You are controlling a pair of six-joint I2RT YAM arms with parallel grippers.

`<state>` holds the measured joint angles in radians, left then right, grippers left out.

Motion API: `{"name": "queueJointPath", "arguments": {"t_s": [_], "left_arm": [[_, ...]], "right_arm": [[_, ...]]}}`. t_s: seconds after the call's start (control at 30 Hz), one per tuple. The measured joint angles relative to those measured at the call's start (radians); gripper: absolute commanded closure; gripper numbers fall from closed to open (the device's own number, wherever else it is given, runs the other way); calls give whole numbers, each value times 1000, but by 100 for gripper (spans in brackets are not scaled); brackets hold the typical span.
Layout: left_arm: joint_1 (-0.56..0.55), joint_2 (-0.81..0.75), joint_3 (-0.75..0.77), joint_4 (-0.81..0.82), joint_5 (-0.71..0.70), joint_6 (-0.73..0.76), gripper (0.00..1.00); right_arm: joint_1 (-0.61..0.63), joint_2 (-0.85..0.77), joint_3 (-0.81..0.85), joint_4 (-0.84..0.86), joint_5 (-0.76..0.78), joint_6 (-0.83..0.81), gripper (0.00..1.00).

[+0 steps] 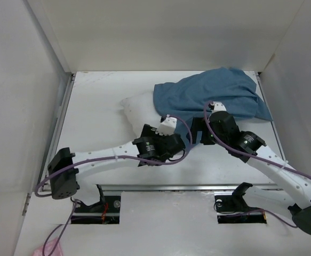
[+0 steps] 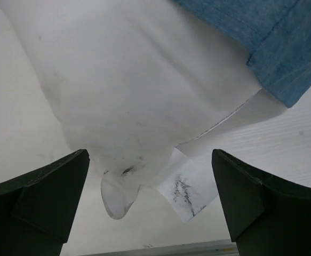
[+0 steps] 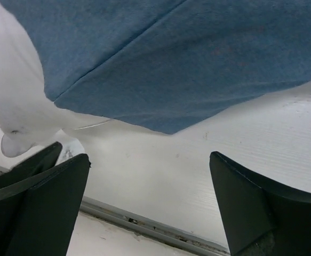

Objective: Put the pillow into the pillowcase

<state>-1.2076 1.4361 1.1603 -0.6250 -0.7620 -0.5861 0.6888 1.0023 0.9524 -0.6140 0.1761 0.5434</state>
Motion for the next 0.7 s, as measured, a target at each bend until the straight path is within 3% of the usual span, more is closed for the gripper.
{"name": "queueJointPath", "arguments": {"t_s": [0.27,0.57,0.6,0.63,0.67,0.7], "left_arm": [[-51,186,5,-4,-153,61,0],[35,247,5,150,-236,203,0],[43,268,5,173,-240,219,4],[50,292,5,196,-244,235,16],[55,319,5,219,-248,251,31],[59,346,5,246,-249,268,53]], "right_arm": [[-64,-37,-42,-6,-30,31,1],[-72,-95,-71,-6,-72,37,1],[-72,-101,-73,-6,-72,37,1],[-75,-107,-77,-6,-71,37,1],[-79,-114,-83,-6,-69,38,1],[-80,-119,-91,-9,-66,38,1]]}}
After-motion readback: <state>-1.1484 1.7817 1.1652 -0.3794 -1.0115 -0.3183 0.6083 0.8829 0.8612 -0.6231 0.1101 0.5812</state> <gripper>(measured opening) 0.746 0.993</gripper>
